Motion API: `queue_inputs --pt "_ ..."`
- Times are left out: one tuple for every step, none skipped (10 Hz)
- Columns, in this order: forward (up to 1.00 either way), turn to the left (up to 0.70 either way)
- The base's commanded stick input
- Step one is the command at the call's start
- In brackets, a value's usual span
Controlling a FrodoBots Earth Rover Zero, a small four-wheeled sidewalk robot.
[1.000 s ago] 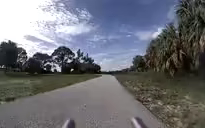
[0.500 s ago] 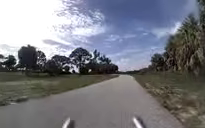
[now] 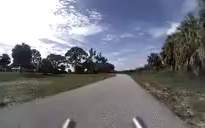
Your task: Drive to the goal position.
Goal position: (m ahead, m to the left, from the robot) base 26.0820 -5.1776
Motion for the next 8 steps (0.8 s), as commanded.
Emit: queue_inputs --pt "0.69 0.03" --pt "0.69 0.03" --pt "0.69 0.03" --pt "0.69 0.03" --pt "0.69 0.03" --pt "0.69 0.03" --pt "0.69 0.03" --pt "0.69 0.03"
